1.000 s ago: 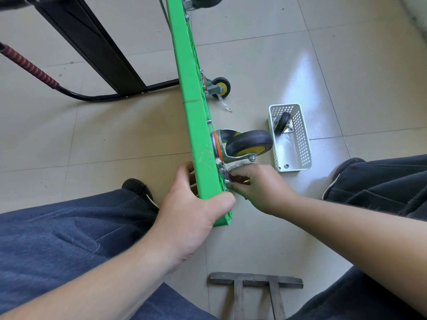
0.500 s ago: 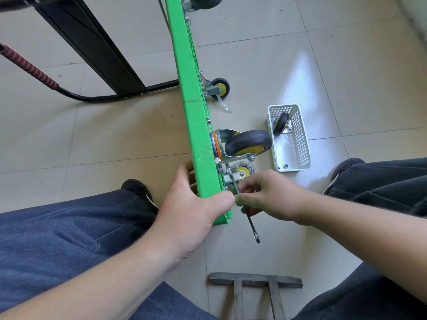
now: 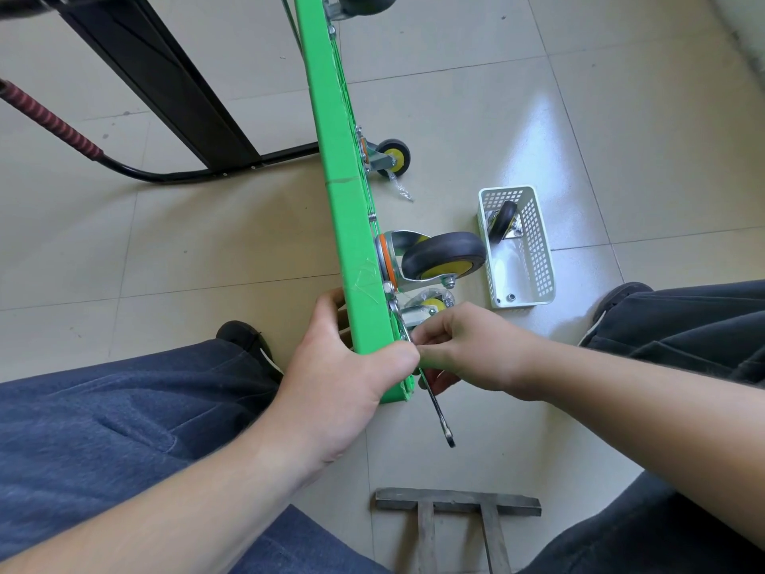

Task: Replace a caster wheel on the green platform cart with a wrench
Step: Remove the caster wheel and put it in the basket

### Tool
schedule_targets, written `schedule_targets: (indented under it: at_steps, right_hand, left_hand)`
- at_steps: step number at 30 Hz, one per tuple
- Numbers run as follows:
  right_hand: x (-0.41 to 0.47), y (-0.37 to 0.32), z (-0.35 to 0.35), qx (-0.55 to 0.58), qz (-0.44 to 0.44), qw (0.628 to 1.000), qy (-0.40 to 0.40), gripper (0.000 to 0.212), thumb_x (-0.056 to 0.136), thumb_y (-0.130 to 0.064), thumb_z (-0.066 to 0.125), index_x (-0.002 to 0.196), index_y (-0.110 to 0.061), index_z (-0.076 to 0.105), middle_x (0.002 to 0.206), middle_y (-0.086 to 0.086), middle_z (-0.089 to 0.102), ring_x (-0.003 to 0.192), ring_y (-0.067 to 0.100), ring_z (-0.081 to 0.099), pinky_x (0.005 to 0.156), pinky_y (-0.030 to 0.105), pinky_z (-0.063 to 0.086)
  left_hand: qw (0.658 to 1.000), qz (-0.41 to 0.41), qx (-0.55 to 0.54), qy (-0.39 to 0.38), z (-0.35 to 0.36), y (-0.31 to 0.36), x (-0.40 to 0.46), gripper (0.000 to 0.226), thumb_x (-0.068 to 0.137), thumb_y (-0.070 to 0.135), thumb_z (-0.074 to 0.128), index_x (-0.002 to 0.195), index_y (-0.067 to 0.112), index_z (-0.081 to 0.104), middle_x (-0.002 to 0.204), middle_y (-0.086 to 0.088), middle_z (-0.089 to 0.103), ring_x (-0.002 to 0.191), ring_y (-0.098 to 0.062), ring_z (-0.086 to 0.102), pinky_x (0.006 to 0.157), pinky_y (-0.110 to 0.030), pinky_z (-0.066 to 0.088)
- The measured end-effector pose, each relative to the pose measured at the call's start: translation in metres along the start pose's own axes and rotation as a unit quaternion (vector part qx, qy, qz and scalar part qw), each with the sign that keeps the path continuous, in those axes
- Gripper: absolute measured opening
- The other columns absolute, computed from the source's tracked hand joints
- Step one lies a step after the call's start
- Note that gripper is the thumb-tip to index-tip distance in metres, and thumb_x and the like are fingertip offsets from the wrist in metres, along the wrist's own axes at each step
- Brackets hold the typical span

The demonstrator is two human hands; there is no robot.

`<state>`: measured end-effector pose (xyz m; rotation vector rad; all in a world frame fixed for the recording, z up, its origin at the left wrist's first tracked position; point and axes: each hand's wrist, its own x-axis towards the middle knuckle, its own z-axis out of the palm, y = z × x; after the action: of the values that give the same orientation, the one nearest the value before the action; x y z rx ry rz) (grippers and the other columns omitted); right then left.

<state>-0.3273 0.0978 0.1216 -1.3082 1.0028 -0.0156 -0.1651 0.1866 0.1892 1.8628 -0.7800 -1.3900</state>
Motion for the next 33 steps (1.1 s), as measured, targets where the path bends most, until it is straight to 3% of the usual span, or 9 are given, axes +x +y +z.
schedule_targets:
  at_steps: [3,8,12,15,17,21,26,30,33]
  right_hand:
    - [0.002,0.004,0.0,-0.012,-0.004,1.0,0.006,0.015,0.094,-0.015,0.07,0.082,-0.008,0.074,0.068,-0.002,0.066,0.066,0.012,0.064,0.08,0.036,0.064]
    - [0.013,0.008,-0.003,-0.084,-0.024,0.996,0.028,0.024,0.094,-0.017,0.071,0.071,-0.023,0.069,0.064,-0.01,0.065,0.062,0.006,0.059,0.068,0.022,0.056]
    - [0.021,0.011,-0.006,-0.174,-0.061,0.981,0.068,0.039,0.093,-0.021,0.073,0.06,-0.031,0.055,0.051,-0.018,0.053,0.051,0.006,0.042,0.055,0.016,0.035]
    - [0.029,0.016,-0.006,-0.201,-0.107,0.968,0.107,0.033,0.092,-0.022,0.074,0.064,-0.023,0.058,0.057,-0.004,0.054,0.056,0.017,0.036,0.056,0.029,0.035]
    - [0.033,0.02,-0.005,-0.209,-0.124,0.962,0.127,0.02,0.091,-0.023,0.074,0.076,-0.013,0.066,0.068,0.008,0.06,0.066,0.027,0.044,0.06,0.036,0.04]
    - [0.036,0.024,-0.004,-0.218,-0.15,0.952,0.153,0.014,0.091,-0.025,0.074,0.084,-0.013,0.071,0.076,0.007,0.067,0.075,0.03,0.057,0.072,0.041,0.051]
    - [0.034,0.023,-0.005,-0.236,-0.14,0.951,0.145,0.026,0.092,-0.024,0.074,0.071,-0.019,0.059,0.067,0.005,0.057,0.063,0.023,0.044,0.061,0.036,0.042]
    - [0.025,0.024,-0.008,-0.265,-0.092,0.954,0.107,0.028,0.092,-0.026,0.073,0.073,-0.011,0.06,0.061,0.003,0.053,0.058,0.017,0.036,0.058,0.033,0.035]
    - [0.018,0.024,-0.011,-0.264,-0.054,0.959,0.09,0.036,0.093,-0.031,0.073,0.062,-0.025,0.055,0.053,-0.009,0.05,0.055,0.012,0.04,0.056,0.027,0.033]
  left_hand:
    - [1.0,0.0,0.001,0.0,0.0,-0.001,0.001,0.063,0.063,0.026,0.074,0.123,0.032,0.056,0.103,0.01,0.078,0.093,-0.012,0.076,0.073,-0.027,0.061]
    - [1.0,0.001,0.003,0.003,0.0,-0.002,0.001,0.064,0.062,0.027,0.075,0.123,0.033,0.056,0.104,0.01,0.077,0.094,-0.012,0.075,0.072,-0.027,0.06]
    - [1.0,-0.001,0.002,-0.001,-0.001,-0.002,0.001,0.061,0.063,0.027,0.075,0.121,0.033,0.056,0.104,0.01,0.078,0.094,-0.013,0.076,0.077,-0.03,0.064]
    - [1.0,-0.002,0.005,-0.002,-0.001,-0.002,0.001,0.06,0.064,0.028,0.074,0.12,0.034,0.056,0.105,0.009,0.078,0.096,-0.014,0.076,0.079,-0.031,0.064]
    - [1.0,-0.003,0.005,-0.004,-0.001,-0.002,0.001,0.059,0.064,0.028,0.074,0.12,0.034,0.056,0.104,0.009,0.078,0.096,-0.015,0.076,0.077,-0.03,0.064]
    - [1.0,-0.004,0.004,-0.003,-0.001,-0.002,0.001,0.058,0.064,0.027,0.074,0.119,0.034,0.056,0.104,0.008,0.078,0.096,-0.016,0.076,0.076,-0.028,0.064]
    - [1.0,-0.002,0.006,-0.002,-0.001,-0.001,0.001,0.061,0.063,0.028,0.074,0.12,0.034,0.056,0.105,0.01,0.078,0.096,-0.014,0.076,0.077,-0.03,0.063]
    - [1.0,-0.001,0.006,0.0,-0.001,-0.001,0.001,0.061,0.062,0.029,0.074,0.121,0.033,0.056,0.106,0.009,0.078,0.098,-0.015,0.076,0.083,-0.037,0.063]
    - [1.0,0.001,0.002,0.005,0.0,0.0,0.001,0.061,0.062,0.028,0.074,0.12,0.032,0.057,0.104,0.01,0.078,0.096,-0.013,0.076,0.079,-0.032,0.063]
